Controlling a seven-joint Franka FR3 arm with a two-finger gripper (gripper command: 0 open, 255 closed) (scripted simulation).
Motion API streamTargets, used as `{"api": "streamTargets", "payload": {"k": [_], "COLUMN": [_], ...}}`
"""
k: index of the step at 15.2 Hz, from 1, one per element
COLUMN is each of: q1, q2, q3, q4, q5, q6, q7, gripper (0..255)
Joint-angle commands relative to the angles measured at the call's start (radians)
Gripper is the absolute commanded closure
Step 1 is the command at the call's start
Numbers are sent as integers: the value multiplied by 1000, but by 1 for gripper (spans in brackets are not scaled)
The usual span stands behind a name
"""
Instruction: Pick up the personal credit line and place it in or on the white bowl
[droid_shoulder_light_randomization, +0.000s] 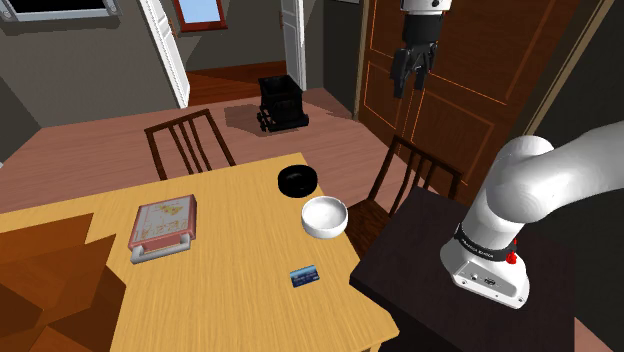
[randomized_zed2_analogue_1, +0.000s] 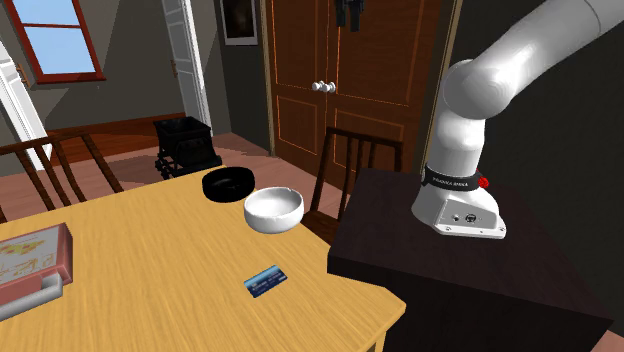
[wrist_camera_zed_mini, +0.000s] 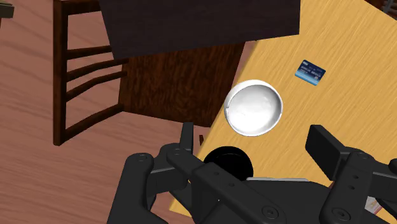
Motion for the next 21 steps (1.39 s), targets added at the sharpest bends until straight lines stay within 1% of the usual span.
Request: {"api": "streamTargets", "payload": {"k": [1,11,16,21], "q1": [0,103,147,187], "q2": [0,313,482,656], "q3": [0,99,152,205], "q4": [0,2,31,76], "q5": [0,-5,-22,-53], "q6": [0,194,274,342], "q7": [0,-80,-110,-129], "gripper": [0,0,0,0]}}
